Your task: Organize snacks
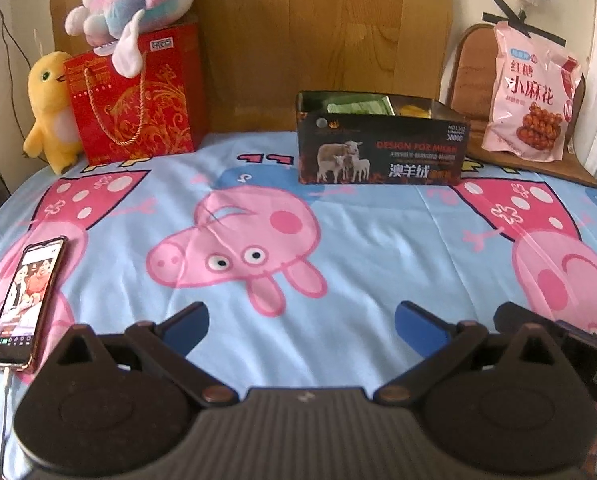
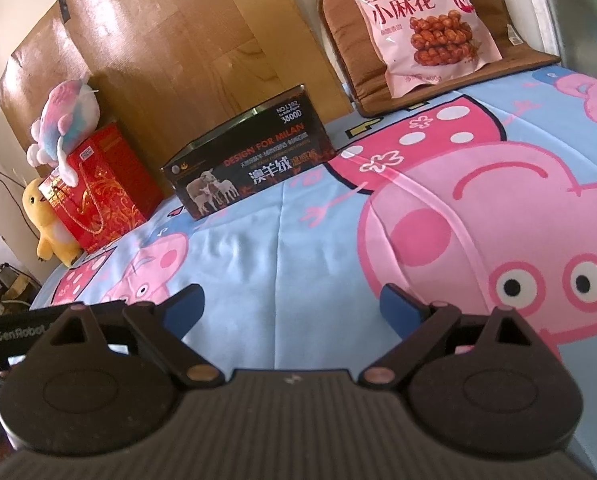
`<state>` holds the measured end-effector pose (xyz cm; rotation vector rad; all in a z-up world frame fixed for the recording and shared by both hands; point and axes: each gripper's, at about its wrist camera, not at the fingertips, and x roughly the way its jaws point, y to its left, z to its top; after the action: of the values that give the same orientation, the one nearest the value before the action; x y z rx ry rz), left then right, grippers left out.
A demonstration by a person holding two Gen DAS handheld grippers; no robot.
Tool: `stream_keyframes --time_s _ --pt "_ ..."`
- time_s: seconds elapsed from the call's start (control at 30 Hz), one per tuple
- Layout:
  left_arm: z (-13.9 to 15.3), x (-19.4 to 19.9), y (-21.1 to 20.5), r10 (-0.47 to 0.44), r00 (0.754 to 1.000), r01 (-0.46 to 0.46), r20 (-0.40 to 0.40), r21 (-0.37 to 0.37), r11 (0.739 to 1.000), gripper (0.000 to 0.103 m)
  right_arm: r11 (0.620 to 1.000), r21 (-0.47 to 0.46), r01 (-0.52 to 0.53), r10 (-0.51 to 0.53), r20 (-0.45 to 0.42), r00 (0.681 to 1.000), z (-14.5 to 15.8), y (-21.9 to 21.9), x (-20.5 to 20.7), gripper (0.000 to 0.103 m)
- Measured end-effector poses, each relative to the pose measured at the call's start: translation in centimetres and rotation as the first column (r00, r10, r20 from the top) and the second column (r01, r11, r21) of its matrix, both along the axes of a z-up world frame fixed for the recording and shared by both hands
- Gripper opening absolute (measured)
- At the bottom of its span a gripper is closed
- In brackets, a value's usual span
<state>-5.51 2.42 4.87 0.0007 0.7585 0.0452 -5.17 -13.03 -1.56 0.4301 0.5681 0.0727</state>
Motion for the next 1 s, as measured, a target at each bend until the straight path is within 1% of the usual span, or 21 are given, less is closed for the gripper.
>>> stream_keyframes --time_s 0.13,0.2,0.4,0.57,0.73,0.93,1.0 --pt "-0.2 0.3 -0.4 -0.007 1.000 0.006 -0.027 -0.019 1.000 0.103 1.000 -0.013 -0.001 0.001 0.017 1.000 0.3 -0.1 -0.4 0.096" --pt "-0.3 0.4 -0.5 -0.005 0.999 0.004 -0.040 -0.017 1.000 0.103 1.000 -0.020 -0.001 0.001 0.022 1.000 0.4 -0.2 -0.5 0.096" --pt "-0.5 0.6 -0.9 -0.006 0.998 0.005 -0.070 -0.015 1.000 0.102 1.000 0.003 -0.005 0.005 0.022 1.000 0.5 -0.7 -0.7 0.096" --pt "-0.5 0.6 -1.2 -0.012 0.997 0.011 -0.079 -0.008 1.000 0.102 1.000 0.001 -0.008 0.008 0.043 0.999 0.8 -0.7 -1.0 0.096" --pt "-0.5 0.4 -1.6 -0.022 0.997 0.022 -0.077 0.003 1.000 0.102 1.000 0.009 -0.012 0.011 0.042 0.999 0.6 -0.9 -1.2 0.096" --pt "-0.2 0.2 -1.8 -0.032 0.997 0.031 -0.067 -0.016 0.999 0.102 1.000 0.010 -0.023 0.022 0.056 0.998 0.9 -0.8 -1.4 0.096" --pt "-0.2 0.1 -2.0 -0.031 0.997 0.030 -0.064 -0.011 0.999 0.102 1.000 0.005 -0.022 0.021 0.064 0.998 1.0 -0.8 -1.5 0.096"
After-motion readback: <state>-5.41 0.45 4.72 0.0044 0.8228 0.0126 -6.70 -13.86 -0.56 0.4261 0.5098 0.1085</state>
